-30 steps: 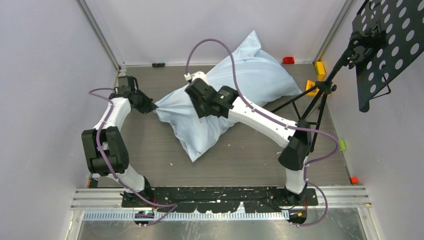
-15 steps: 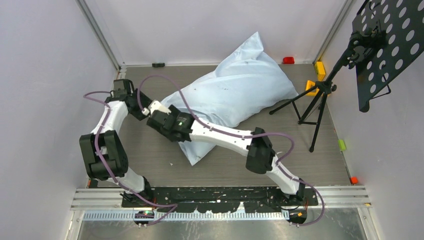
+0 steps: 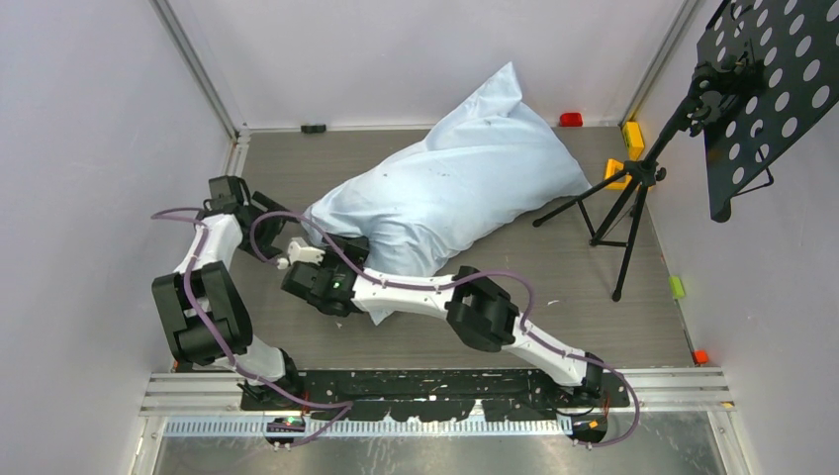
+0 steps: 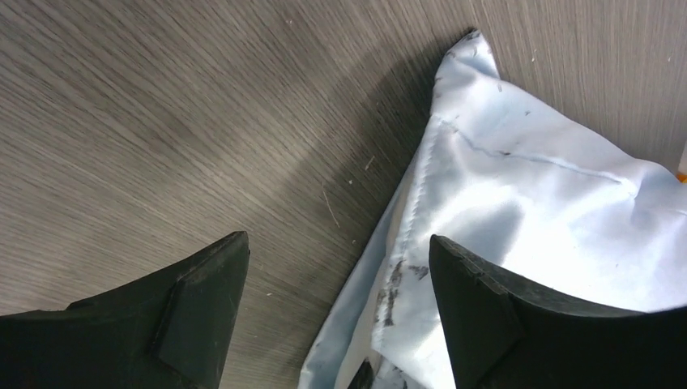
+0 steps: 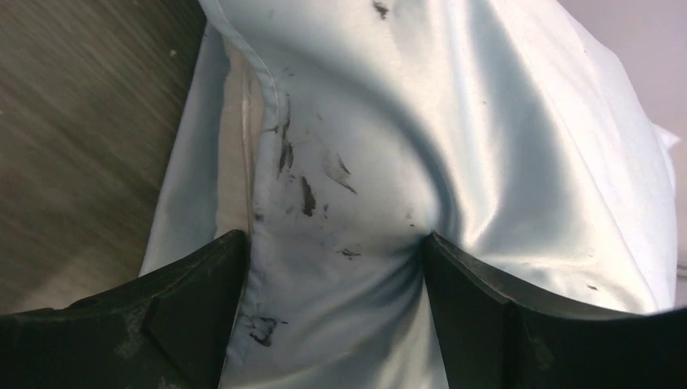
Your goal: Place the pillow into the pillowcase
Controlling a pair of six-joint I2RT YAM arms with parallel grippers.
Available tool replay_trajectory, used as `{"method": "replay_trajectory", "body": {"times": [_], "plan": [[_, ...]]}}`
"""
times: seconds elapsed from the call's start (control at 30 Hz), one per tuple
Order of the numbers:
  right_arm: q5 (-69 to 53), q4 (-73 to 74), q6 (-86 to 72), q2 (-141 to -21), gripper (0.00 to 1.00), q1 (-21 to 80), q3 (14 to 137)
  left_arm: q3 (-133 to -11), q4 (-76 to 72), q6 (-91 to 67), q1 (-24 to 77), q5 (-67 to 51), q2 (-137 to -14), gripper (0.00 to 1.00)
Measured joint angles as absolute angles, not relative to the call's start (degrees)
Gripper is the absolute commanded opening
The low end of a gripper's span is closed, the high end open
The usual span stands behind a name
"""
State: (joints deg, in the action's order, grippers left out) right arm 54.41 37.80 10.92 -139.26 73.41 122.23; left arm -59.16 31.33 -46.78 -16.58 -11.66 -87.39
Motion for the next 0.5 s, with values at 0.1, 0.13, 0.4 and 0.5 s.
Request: {"method": "replay_trajectory", "body": {"times": [0.1,0.13,0.4,0.5], "plan": [[60.36,34.46,14.31,-142.47,0.66,73.36,122.13,-58.11,30.44,-47.46,-16.71,-12.86,-87.33,0.86],[60.84,34.22,14.59,-142.67,0.48,73.32,122.13,-57.6,30.09,-47.57,-16.78,-13.34,-87.29,0.86],[62.06,32.99,11.94,-141.56,0.0,70.08,122.19,-52.18,27.14,-48.95,-17.34,-18.57,-86.21,0.73],[55.13,35.73,6.0,-137.78,0.0,67.66,122.04,-49.58,25.71,-49.54,-16.64,-21.43,-84.55,0.65]]}}
